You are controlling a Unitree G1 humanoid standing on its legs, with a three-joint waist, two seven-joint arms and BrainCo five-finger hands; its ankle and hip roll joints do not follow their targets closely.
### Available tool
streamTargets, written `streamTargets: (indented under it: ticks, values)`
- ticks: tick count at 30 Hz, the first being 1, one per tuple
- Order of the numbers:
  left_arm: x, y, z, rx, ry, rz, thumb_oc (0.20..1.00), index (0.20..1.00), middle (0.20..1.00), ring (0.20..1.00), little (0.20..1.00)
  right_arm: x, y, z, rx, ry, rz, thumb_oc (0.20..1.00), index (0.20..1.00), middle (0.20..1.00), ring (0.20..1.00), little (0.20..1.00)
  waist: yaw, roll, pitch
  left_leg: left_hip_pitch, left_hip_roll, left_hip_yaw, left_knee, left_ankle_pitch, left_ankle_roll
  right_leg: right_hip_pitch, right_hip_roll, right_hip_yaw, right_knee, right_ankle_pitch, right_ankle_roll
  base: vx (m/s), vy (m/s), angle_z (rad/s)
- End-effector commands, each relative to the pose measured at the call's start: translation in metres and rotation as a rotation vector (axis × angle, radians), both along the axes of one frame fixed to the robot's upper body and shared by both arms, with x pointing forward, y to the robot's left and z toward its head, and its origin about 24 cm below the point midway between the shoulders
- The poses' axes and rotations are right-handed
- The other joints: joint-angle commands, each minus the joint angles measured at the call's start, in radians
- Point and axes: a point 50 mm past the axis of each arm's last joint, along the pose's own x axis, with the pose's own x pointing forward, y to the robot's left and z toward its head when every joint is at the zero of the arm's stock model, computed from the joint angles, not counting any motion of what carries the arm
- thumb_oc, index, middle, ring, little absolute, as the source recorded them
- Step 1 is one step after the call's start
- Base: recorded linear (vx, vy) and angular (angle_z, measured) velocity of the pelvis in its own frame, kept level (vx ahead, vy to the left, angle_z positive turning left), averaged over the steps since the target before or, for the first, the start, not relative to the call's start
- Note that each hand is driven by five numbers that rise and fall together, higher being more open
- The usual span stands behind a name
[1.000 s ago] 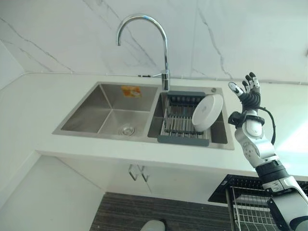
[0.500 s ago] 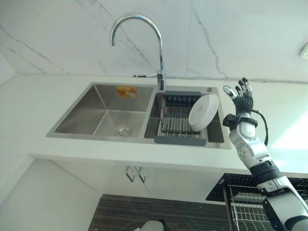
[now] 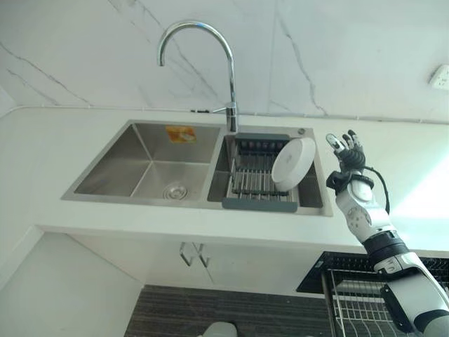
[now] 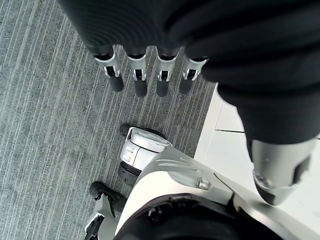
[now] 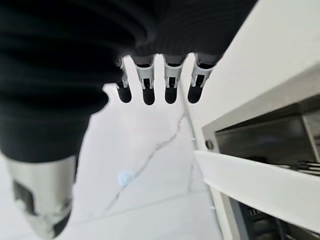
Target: Place the dishes in the dishwasher.
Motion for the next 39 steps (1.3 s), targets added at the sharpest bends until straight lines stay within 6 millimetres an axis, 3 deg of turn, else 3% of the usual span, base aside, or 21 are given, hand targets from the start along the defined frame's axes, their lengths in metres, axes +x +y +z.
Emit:
streamTargets:
  ticks: [1, 3, 24, 39]
  values:
    - [0.002, 0.01, 0.002, 0.026, 0.011, -0.009, 1.0, 1.0, 1.0, 1.0, 1.0, 0.013, 0.009, 0.037, 0.038, -0.126, 0.031, 1.0, 1.0, 1.0, 1.0, 1.0, 0.03, -0.009, -0.012, -0.027, 0.015, 0.02, 0.086, -0.102, -0.014, 0.046, -0.037, -0.013, -0.068, 0.045, 0.072, 0.0, 0.0, 0.0]
    - [0.0, 0.01, 0.001, 0.024, 0.015, -0.014, 1.0, 1.0, 1.0, 1.0, 1.0, 0.015, 0.011, 0.025, 0.049, -0.084, 0.054, 1.0, 1.0, 1.0, 1.0, 1.0, 0.039, -0.006, -0.012, -0.032, 0.012, 0.013, 0.086, -0.098, -0.015, 0.046, -0.04, -0.02, -0.068, 0.046, 0.073, 0.0, 0.0, 0.0]
    - [-0.005, 0.014, 0.002, 0.03, 0.031, -0.018, 1.0, 1.0, 1.0, 1.0, 1.0, 0.017, 0.028, 0.004, 0.11, -0.005, 0.114, 1.0, 1.0, 1.0, 1.0, 1.0, 0.063, 0.009, -0.002, -0.045, 0.007, -0.006, 0.086, -0.088, -0.016, 0.048, -0.053, -0.041, -0.068, 0.044, 0.075, 0.01, 0.0, 0.03]
    - [0.004, 0.012, 0.002, 0.018, 0.009, -0.016, 1.0, 1.0, 1.0, 1.0, 1.0, 0.015, 0.021, -0.004, 0.086, 0.009, 0.042, 1.0, 1.0, 1.0, 1.0, 1.0, 0.055, 0.004, -0.007, -0.037, 0.01, 0.005, 0.086, -0.095, -0.016, 0.05, -0.05, -0.036, -0.068, 0.044, 0.073, 0.0, 0.0, 0.0]
